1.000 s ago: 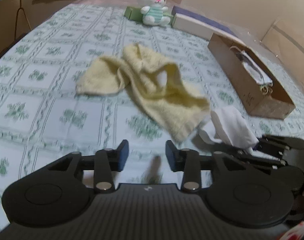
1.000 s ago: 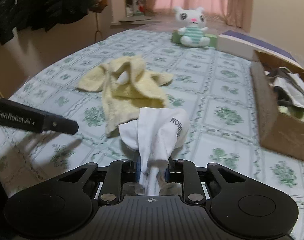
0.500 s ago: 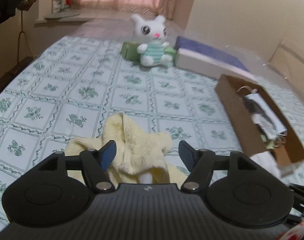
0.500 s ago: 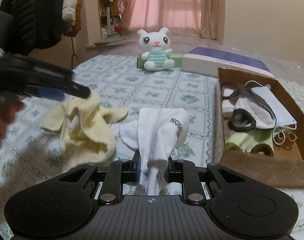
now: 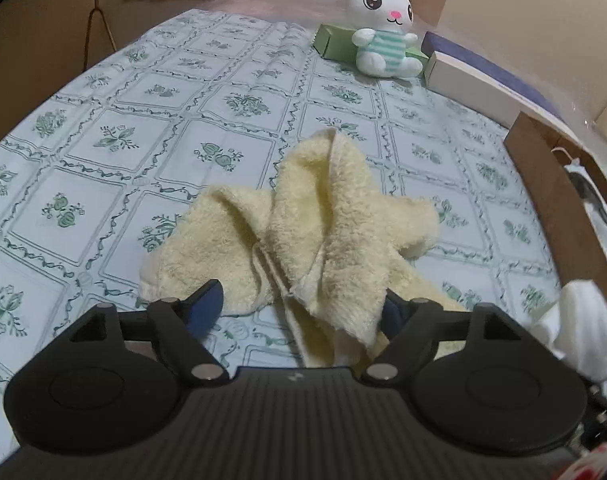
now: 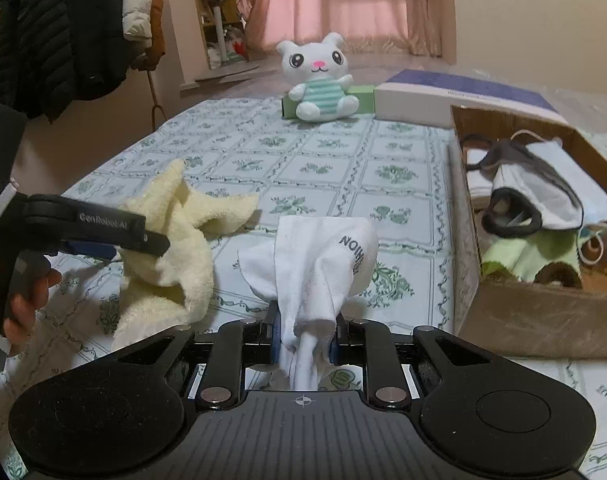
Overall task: Organize soft objects
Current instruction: 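Grasp the yellow towel with the left tool while the right tool holds the sock, then carry the yellow towel with the left tool while the right tool carries the sock to the box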
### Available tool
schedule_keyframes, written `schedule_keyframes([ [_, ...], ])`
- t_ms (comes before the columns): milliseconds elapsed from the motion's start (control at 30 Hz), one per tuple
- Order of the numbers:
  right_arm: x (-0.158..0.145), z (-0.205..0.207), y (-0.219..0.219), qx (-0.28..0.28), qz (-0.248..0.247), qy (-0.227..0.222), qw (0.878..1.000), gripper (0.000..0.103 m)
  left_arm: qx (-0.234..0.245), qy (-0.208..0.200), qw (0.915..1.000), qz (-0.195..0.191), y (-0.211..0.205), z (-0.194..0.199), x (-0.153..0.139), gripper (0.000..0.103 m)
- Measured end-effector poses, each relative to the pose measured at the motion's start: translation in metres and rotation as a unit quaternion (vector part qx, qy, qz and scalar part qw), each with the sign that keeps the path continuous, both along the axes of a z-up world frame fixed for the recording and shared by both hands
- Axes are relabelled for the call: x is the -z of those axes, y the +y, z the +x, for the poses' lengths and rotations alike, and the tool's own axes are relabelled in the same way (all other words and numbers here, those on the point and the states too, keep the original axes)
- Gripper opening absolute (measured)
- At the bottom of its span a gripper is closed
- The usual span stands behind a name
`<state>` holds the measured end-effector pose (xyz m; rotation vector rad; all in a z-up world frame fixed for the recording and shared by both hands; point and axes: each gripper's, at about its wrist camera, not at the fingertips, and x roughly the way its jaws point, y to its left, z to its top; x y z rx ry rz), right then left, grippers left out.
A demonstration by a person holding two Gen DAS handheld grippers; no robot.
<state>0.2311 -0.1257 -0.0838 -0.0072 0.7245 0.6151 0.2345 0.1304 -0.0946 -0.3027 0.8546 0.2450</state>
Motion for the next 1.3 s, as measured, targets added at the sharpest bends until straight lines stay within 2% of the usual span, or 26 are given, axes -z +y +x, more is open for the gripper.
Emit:
schedule_keyframes([
  [167, 0.004, 0.006, -0.004, 0.011, 0.002, 0.012, 1.000, 0.022, 0.014, -0.012, 0.9998, -0.003, -0.006, 0.013, 0.003, 0.077],
  [267, 0.008, 0.011, -0.007, 0.018, 0.002, 0.019, 1.000, 0.022, 0.028, -0.012, 0.9995, 0.012, -0.015, 0.019, 0.003, 0.066],
  [333, 0.008, 0.014, -0.008, 0.022, 0.003, 0.022, 1.000, 0.022, 0.043, -0.012, 0.9986, 0.028, -0.021, 0.023, 0.003, 0.047],
  [433, 0.008, 0.016, -0.010, 0.026, 0.004, 0.021, 0.999, 0.022, 0.063, -0.016, 0.9975, 0.026, -0.025, 0.024, 0.003, 0.031],
  [533, 0.007, 0.017, -0.012, 0.030, 0.006, 0.020, 0.999, 0.022, 0.075, -0.020, 0.9963, 0.038, -0.031, 0.022, 0.002, 0.024],
  [700, 0.005, 0.017, -0.014, 0.031, 0.006, 0.019, 0.999, 0.022, 0.086, -0.023, 0.9947, 0.052, -0.037, 0.014, 0.001, 0.021],
  [1067, -0.001, 0.000, -0.025, 0.037, 0.017, 0.020, 0.999, 0.022, 0.101, -0.018, 0.9941, 0.035, -0.049, -0.030, -0.009, 0.020],
  [1300, -0.002, -0.021, -0.040, 0.042, 0.023, 0.032, 0.998, 0.022, 0.108, -0.025, 0.9934, 0.028, -0.055, -0.065, -0.026, 0.018],
])
